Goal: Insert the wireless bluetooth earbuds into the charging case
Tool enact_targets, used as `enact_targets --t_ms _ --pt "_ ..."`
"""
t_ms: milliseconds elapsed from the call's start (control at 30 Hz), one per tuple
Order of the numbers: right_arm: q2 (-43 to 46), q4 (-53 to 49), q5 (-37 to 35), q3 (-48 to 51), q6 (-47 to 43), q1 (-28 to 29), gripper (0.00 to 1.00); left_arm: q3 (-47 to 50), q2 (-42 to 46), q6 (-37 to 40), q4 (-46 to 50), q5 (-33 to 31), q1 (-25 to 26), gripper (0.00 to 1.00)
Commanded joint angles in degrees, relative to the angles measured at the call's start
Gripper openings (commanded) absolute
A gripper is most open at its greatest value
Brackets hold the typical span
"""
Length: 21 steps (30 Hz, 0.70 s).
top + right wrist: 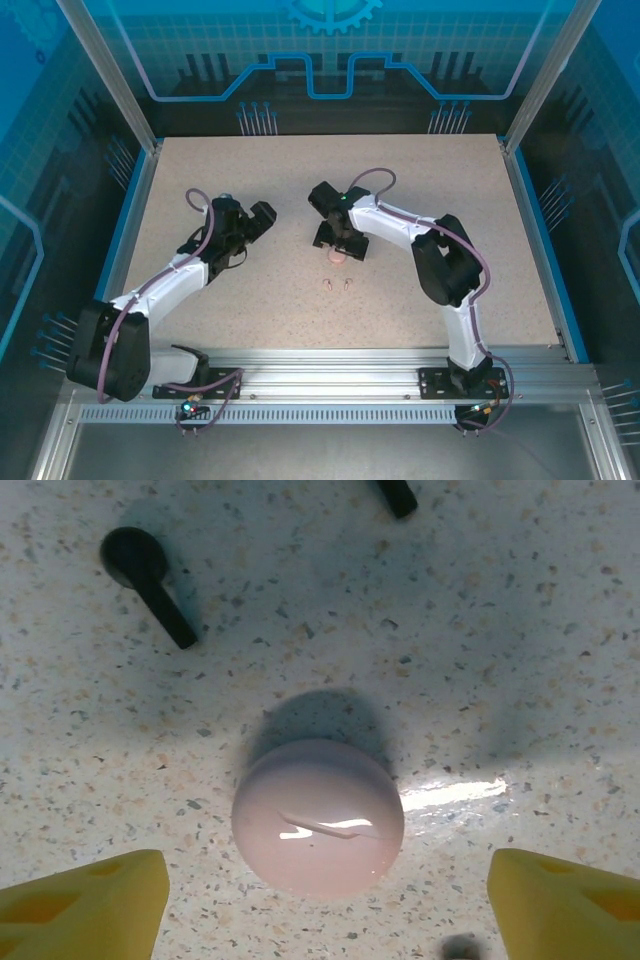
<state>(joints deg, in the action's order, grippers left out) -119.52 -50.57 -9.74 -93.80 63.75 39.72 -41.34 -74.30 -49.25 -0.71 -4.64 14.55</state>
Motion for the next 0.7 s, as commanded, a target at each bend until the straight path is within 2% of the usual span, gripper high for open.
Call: enact_targets --t_ms 0,667 --pt "-2.2 -3.0 -1.2 -2.6 2.4 0.3 0.82 -2.2 -0.3 -0.4 -1.6 1.2 0.5 0.99" --pt "-7.5 -3.6 -0.7 -5.4 2.9 0.6 0.73 -2.2 -0.8 -0.4 -2.0 1.0 1.3 0.99"
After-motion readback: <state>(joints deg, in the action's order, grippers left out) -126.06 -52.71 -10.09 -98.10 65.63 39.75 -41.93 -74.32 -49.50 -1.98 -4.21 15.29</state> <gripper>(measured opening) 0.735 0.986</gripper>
